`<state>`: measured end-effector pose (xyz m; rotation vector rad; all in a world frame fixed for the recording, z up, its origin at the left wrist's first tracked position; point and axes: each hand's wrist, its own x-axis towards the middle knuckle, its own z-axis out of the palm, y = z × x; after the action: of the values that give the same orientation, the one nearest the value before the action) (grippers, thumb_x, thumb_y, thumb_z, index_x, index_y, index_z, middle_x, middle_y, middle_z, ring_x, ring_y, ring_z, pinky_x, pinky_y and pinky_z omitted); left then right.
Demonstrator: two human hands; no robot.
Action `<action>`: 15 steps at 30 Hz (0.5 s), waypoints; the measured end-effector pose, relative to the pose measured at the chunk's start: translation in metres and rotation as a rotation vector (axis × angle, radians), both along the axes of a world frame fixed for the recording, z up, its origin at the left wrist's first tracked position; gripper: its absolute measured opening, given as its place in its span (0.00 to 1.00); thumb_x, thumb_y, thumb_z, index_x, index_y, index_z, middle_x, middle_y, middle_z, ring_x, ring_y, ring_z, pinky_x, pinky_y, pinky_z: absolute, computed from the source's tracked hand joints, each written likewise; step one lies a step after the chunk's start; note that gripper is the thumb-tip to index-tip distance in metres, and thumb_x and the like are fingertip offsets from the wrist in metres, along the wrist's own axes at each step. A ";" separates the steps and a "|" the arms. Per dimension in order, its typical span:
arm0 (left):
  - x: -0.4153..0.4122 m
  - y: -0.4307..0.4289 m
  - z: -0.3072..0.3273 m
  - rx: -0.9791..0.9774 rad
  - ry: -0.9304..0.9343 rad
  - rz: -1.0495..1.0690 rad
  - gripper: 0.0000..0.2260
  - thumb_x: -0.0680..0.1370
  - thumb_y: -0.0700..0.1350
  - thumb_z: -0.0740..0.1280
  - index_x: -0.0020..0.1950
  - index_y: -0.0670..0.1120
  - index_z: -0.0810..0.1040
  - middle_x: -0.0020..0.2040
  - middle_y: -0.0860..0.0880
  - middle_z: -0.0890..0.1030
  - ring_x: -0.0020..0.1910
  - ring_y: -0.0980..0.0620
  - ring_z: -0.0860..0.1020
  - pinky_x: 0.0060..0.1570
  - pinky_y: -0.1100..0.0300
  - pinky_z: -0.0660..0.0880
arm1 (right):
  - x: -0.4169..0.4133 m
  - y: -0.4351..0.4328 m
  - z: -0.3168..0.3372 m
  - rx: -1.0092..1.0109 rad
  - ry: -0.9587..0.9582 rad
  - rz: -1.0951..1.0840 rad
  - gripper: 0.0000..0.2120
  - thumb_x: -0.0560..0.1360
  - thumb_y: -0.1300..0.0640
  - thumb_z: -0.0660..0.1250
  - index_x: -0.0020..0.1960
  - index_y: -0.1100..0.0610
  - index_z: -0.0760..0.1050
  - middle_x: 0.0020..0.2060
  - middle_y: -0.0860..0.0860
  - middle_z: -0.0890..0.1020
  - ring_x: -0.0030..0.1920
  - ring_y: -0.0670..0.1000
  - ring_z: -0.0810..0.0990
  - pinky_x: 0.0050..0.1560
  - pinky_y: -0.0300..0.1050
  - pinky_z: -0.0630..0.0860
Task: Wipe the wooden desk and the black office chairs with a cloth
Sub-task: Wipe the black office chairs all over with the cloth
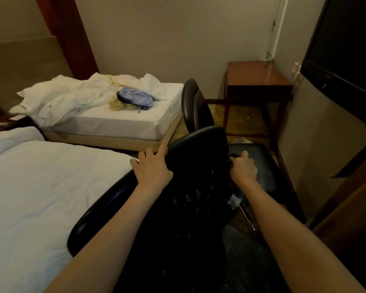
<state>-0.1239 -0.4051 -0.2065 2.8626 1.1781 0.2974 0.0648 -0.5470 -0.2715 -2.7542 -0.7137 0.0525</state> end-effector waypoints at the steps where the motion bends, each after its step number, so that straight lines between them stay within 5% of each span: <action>1: 0.005 0.001 0.004 0.012 0.022 -0.004 0.22 0.72 0.49 0.65 0.65 0.50 0.64 0.62 0.42 0.69 0.62 0.40 0.65 0.60 0.45 0.62 | 0.002 0.001 0.002 0.102 0.018 -0.024 0.16 0.79 0.60 0.57 0.66 0.53 0.72 0.63 0.58 0.65 0.58 0.63 0.71 0.53 0.52 0.71; 6: 0.047 -0.004 0.016 0.099 0.063 -0.208 0.25 0.73 0.53 0.64 0.69 0.51 0.63 0.67 0.41 0.64 0.66 0.38 0.62 0.62 0.46 0.61 | 0.011 0.039 0.024 0.543 0.024 -0.004 0.22 0.77 0.65 0.58 0.69 0.52 0.69 0.58 0.55 0.67 0.56 0.57 0.71 0.54 0.47 0.71; 11: 0.061 0.005 -0.002 0.093 -0.041 -0.191 0.20 0.75 0.50 0.65 0.66 0.53 0.65 0.63 0.44 0.68 0.62 0.40 0.65 0.60 0.48 0.63 | -0.006 0.048 -0.010 0.406 -0.115 0.108 0.24 0.76 0.64 0.61 0.71 0.54 0.65 0.60 0.57 0.66 0.57 0.58 0.69 0.52 0.50 0.73; 15: 0.060 0.020 -0.002 -0.050 -0.111 -0.182 0.19 0.73 0.49 0.68 0.62 0.54 0.68 0.61 0.47 0.67 0.60 0.40 0.65 0.59 0.47 0.62 | 0.005 0.016 -0.067 0.312 0.172 -0.016 0.23 0.74 0.65 0.60 0.69 0.54 0.69 0.65 0.59 0.64 0.60 0.62 0.72 0.59 0.53 0.72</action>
<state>-0.0635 -0.3850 -0.2081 2.8422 0.8862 0.4069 0.0694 -0.5312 -0.3385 -2.4233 -0.5981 0.1582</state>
